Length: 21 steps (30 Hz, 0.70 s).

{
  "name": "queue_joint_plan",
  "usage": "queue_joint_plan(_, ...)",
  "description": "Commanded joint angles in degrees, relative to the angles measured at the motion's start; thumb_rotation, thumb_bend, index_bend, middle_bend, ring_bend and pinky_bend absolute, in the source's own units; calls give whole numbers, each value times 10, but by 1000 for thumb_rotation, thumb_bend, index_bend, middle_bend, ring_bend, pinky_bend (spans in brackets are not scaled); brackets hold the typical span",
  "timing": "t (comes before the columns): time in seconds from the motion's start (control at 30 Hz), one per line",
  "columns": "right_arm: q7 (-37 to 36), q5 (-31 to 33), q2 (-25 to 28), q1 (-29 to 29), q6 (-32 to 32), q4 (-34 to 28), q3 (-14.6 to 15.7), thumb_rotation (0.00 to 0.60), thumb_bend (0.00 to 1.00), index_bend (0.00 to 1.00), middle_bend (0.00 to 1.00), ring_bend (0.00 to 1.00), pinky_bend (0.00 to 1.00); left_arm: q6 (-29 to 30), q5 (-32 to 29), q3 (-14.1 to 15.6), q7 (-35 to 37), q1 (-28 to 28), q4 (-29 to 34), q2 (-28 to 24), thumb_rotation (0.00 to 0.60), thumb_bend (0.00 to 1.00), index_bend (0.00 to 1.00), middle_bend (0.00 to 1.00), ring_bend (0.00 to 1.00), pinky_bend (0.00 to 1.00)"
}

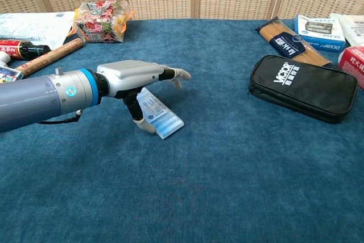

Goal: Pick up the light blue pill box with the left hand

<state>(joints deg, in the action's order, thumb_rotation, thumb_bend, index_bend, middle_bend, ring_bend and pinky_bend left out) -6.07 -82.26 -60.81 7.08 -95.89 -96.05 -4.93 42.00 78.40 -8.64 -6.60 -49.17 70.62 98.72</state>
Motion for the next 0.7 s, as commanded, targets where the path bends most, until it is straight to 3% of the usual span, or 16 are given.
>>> queue_joint_plan(0.03, 0, 0, 0, 0, 1, -1, 0, 600, 114, 0, 12, 0, 0, -1, -5, 2, -3, -2, 1, -1, 600, 133, 0, 304, 0, 0)
queue_joint_plan(0.2, -2, -1, -1, 1, 2, -1, -1, 600, 114, 0, 12, 0, 0, 1, -15, 5, -4, -1, 5, -5, 600, 134, 23, 432, 0, 0)
queue_joint_plan(0.47, -6, -2, 0, 3, 2, -2, -3, 600, 114, 0, 12, 0, 0, 1, -27, 13, -9, -1, 10, -10, 600, 134, 61, 477, 5, 0)
queue_joint_plan(0.7, -13, -5, -2, 5, 0, 1, -3, 600, 111, 0, 12, 0, 0, 22, -30, 17, -19, 7, 19, -16, 600, 142, 209, 613, 108, 0)
